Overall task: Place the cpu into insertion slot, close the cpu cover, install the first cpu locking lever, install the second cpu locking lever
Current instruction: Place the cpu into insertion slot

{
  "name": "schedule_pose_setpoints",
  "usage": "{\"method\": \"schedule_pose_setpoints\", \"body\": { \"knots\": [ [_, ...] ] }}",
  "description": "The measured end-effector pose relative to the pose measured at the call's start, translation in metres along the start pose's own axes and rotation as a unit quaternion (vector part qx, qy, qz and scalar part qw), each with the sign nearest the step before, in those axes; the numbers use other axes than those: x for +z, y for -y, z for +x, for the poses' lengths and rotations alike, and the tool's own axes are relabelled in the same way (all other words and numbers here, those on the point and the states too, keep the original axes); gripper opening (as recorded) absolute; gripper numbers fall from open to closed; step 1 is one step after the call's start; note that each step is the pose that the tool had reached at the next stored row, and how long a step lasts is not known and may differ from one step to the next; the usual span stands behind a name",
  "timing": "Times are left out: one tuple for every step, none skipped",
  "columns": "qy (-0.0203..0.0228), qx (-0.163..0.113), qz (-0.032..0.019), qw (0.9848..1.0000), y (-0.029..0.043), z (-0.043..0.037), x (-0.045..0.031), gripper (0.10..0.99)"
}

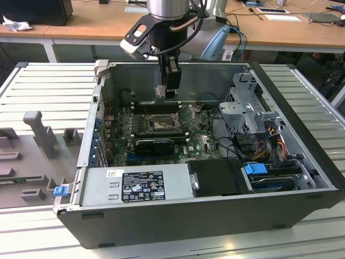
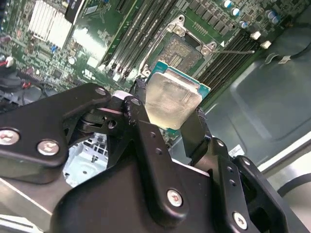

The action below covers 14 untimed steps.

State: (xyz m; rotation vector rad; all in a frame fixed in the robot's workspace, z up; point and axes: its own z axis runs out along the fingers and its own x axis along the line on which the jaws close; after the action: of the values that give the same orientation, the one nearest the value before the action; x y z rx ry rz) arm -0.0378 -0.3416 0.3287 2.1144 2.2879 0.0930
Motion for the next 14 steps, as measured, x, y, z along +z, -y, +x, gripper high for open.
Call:
{"method": "schedule_pose_setpoints", "body": {
  "knots": [
    [0.0002, 0.002, -0.0001, 1.0000, 0.0001, -0.0001, 0.0021, 0.529],
    [0.0005, 0.003, -0.0001, 1.0000, 0.0002, -0.0001, 0.0034, 0.529],
    [0.0006, 0.004, -0.0002, 1.0000, 0.0004, -0.0001, 0.0056, 0.529],
    [0.0006, 0.004, -0.0003, 1.0000, 0.0005, -0.0002, 0.0080, 0.529],
    [0.0006, 0.004, -0.0003, 1.0000, 0.0007, -0.0002, 0.0116, 0.529],
    [0.0007, 0.005, -0.0004, 1.0000, 0.0010, 0.0002, 0.0147, 0.529],
    [0.0016, 0.020, -0.0007, 0.9998, 0.0011, 0.0002, 0.0183, 0.529],
    [0.0020, 0.026, -0.0008, 0.9997, 0.0012, 0.0003, 0.0195, 0.529],
    [0.0023, 0.031, -0.0009, 0.9995, 0.0013, 0.0006, 0.0215, 0.529],
    [0.0023, 0.032, -0.0010, 0.9995, 0.0014, 0.0013, 0.0249, 0.529],
    [0.0024, 0.031, -0.0009, 0.9995, 0.0015, 0.0023, 0.0287, 0.529],
    [0.0019, 0.024, -0.0008, 0.9997, 0.0017, 0.0040, 0.0338, 0.529],
    [0.0017, 0.021, -0.0008, 0.9998, 0.0017, 0.0041, 0.0360, 0.529],
    [0.0015, 0.019, -0.0007, 0.9998, 0.0018, 0.0042, 0.0380, 0.529]
  ]
}}
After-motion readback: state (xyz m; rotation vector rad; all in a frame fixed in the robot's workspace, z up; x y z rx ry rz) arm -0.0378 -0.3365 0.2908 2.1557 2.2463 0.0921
